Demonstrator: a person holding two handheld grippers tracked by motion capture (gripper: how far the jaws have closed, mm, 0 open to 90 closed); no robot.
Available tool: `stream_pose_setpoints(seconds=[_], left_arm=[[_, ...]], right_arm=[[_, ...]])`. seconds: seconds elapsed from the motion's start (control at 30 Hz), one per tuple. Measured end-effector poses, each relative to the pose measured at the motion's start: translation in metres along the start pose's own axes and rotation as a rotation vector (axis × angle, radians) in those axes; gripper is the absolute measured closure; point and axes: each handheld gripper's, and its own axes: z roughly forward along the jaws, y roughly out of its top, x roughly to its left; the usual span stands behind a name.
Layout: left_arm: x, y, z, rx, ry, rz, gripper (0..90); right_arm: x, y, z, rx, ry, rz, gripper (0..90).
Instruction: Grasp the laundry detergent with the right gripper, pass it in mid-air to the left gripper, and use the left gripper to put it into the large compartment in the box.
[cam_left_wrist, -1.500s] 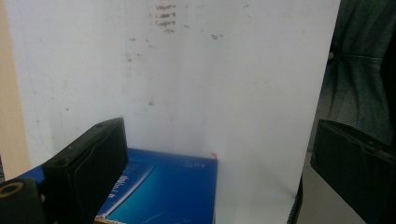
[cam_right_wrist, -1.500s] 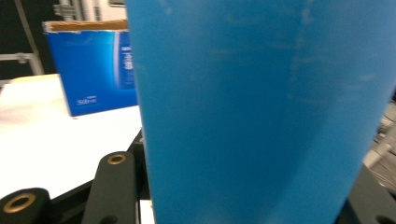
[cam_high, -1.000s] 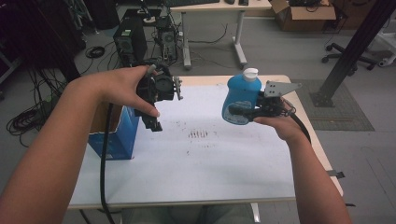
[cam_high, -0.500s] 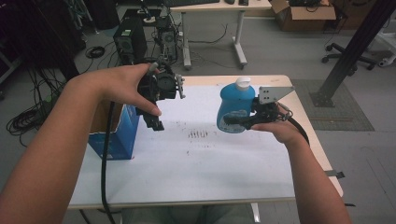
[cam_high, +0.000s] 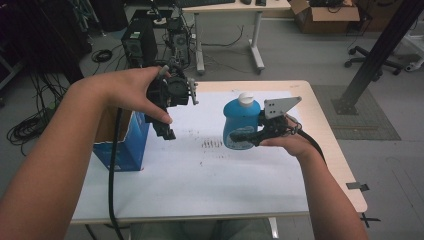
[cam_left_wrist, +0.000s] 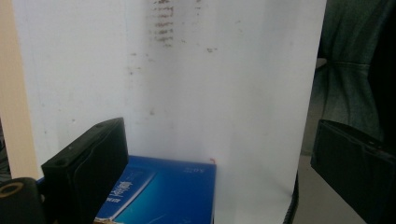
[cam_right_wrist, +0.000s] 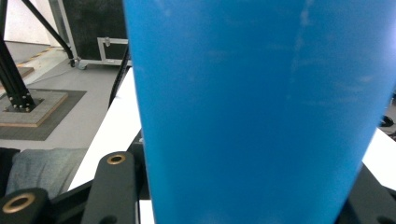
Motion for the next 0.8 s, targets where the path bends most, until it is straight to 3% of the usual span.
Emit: stream_pose_setpoints(seconds=[0.8], left_arm=[[-0.001, 0.013, -0.002, 0.014, -0.007, 0.018, 4.5]], right_arm=[[0.006, 0.003, 0.041, 0.012, 0.071, -0.041, 45.6]])
